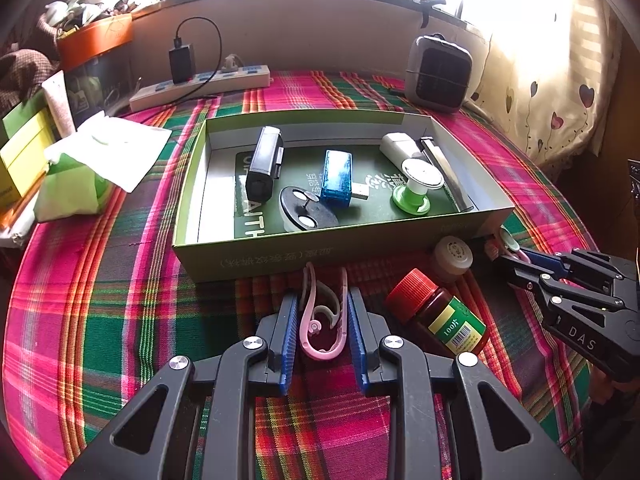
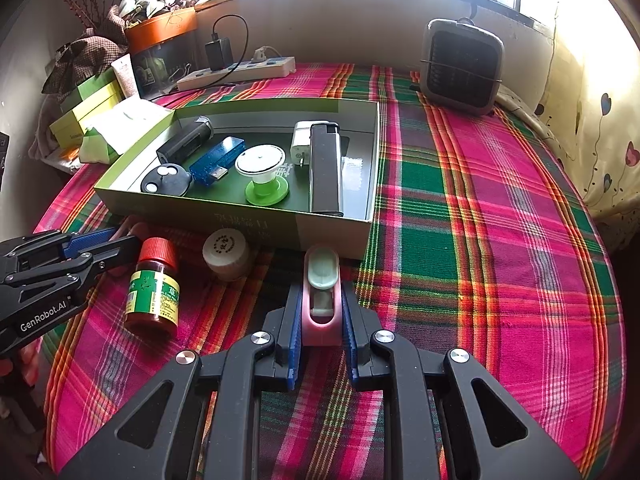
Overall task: Organize rigid objects
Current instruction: 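Carry the pink clip and pink loop over the green box with both tools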
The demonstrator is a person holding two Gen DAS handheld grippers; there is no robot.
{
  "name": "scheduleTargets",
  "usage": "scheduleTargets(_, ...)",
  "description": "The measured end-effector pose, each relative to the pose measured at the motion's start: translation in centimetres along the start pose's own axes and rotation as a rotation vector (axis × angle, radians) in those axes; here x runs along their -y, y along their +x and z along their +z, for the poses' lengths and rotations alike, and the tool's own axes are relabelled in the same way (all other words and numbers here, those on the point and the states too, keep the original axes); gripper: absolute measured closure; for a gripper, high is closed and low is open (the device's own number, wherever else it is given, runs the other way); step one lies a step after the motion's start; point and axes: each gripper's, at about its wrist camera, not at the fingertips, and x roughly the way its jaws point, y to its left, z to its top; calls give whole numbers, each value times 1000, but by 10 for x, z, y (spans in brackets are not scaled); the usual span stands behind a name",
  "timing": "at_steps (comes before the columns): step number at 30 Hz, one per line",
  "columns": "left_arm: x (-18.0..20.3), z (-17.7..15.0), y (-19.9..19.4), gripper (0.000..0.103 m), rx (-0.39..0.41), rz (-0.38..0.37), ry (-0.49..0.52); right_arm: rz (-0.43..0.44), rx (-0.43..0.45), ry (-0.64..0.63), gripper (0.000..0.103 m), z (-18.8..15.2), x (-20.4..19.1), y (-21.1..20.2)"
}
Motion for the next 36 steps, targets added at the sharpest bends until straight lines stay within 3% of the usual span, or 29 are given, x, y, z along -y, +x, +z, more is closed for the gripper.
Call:
scheduleTargets(20, 3, 7, -24, 80, 52, -15, 13, -4, 42, 3, 85, 3, -2, -19)
scheduleTargets(36, 1, 27, -37, 80, 103, -47, 22, 9, 83, -8, 85, 24, -3, -31)
